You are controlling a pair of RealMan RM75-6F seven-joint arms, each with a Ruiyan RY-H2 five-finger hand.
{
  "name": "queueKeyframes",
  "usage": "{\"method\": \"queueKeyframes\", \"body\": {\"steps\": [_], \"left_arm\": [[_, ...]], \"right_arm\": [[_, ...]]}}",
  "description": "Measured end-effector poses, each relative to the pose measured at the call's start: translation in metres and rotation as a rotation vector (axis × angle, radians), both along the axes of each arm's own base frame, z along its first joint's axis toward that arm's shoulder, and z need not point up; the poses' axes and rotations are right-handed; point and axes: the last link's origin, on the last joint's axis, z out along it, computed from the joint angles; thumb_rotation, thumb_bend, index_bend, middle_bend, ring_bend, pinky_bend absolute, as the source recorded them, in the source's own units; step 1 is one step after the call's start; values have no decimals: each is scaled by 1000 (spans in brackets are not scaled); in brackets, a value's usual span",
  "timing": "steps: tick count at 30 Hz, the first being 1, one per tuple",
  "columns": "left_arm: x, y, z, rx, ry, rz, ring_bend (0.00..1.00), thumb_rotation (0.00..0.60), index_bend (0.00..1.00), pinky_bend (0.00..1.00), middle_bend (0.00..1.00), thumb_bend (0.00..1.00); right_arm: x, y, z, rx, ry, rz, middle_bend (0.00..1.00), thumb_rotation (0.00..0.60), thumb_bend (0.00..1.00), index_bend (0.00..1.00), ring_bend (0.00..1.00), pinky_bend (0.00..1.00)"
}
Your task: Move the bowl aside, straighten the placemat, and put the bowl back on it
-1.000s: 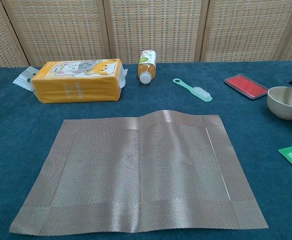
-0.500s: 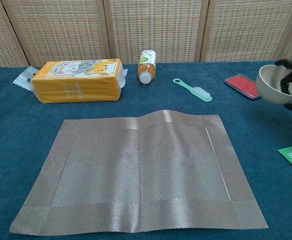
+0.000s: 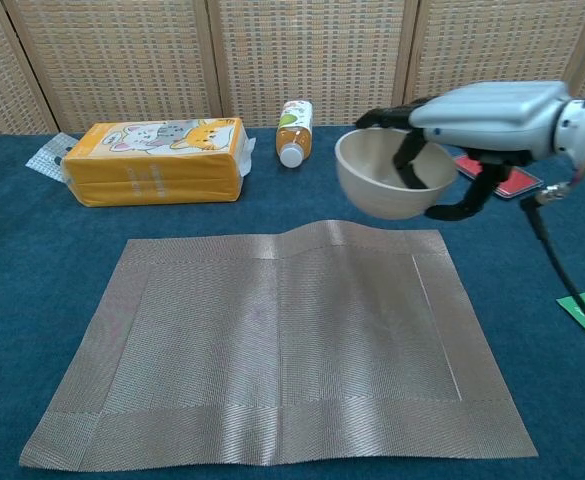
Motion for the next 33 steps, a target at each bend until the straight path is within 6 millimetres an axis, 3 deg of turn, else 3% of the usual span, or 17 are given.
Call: {"method": "queueKeyframes", "body": {"steps": [4, 8, 15, 21, 23, 24, 25, 27, 29, 33], "left_arm": [[-1, 2, 0, 1, -2, 6, 0, 600, 0, 0, 0, 0], [-1, 2, -1, -6, -3, 10, 0, 600, 0, 0, 0, 0], [-3, 2, 0, -11, -6, 22, 0, 600, 0, 0, 0, 0], [-3, 2, 1, -14, -7, 25, 0, 600, 0, 0, 0, 0], [-3, 2, 0, -17, -6, 24, 0, 600, 0, 0, 0, 0], [-3, 2, 0, -18, -6, 23, 0, 600, 0, 0, 0, 0], [-3, 3, 0, -18, -6, 23, 0, 600, 0, 0, 0, 0], [-3, 3, 0, -19, -5, 23, 0, 600, 0, 0, 0, 0], [-3, 3, 0, -20, -5, 23, 0, 600, 0, 0, 0, 0], [-3, 3, 0, -22, -3, 23, 0, 600, 0, 0, 0, 0]], "right_arm": [[31, 3, -22, 52, 50, 102, 0, 600, 536, 698, 0, 0], [50, 8, -46, 89, 86, 157, 0, 600, 536, 698, 0, 0], [59, 12, -80, 121, 135, 172, 0, 600, 535, 698, 0, 0], [55, 15, -91, 131, 159, 163, 0, 600, 535, 692, 0, 0], [53, 16, -93, 134, 164, 159, 0, 600, 505, 616, 0, 0], [52, 17, -94, 135, 166, 155, 0, 600, 432, 497, 0, 0], [50, 17, -95, 136, 169, 153, 0, 600, 351, 394, 0, 0], [48, 17, -96, 135, 181, 154, 0, 600, 87, 115, 0, 0], [46, 18, -96, 131, 192, 158, 0, 600, 3, 18, 0, 0], [47, 22, -92, 131, 169, 152, 0, 600, 0, 0, 0, 0]]}}
